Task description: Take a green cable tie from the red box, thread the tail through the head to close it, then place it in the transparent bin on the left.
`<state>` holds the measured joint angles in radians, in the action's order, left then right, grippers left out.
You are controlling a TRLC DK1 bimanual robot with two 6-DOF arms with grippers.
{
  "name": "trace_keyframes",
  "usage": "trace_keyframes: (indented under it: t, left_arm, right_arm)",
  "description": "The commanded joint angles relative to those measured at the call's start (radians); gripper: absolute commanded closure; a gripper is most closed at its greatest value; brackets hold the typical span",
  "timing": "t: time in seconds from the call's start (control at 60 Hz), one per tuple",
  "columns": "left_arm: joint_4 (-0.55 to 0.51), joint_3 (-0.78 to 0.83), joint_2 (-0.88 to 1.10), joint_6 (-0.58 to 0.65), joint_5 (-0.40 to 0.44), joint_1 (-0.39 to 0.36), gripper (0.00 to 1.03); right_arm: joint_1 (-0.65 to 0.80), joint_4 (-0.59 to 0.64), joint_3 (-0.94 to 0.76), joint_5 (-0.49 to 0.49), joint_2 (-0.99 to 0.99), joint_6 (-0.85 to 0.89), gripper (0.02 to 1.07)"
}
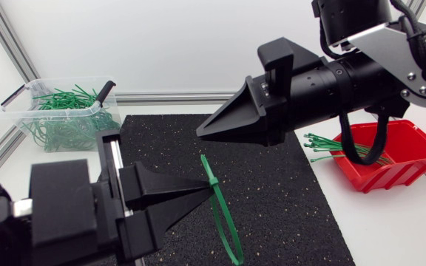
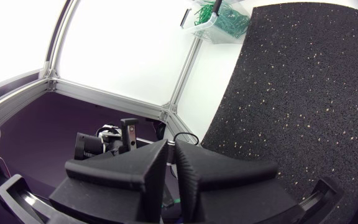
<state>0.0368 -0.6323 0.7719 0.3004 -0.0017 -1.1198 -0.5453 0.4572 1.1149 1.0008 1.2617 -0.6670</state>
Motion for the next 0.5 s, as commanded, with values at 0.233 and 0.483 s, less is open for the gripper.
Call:
trace_keyframes:
  t: [0.233,0.483]
  left_arm:
    - [0.048,0.037,-0.025,-0.04,0.026,0.074,0.99]
    - [0.089,0.069,-0.016,-0.089,0.066,0.1,0.99]
  right_arm:
    - [0.031,0.006,-0.038,0.07,-0.018,0.053,0.5]
    - [0.025,0.006,-0.047,0.107,-0.021,0.069,0.5]
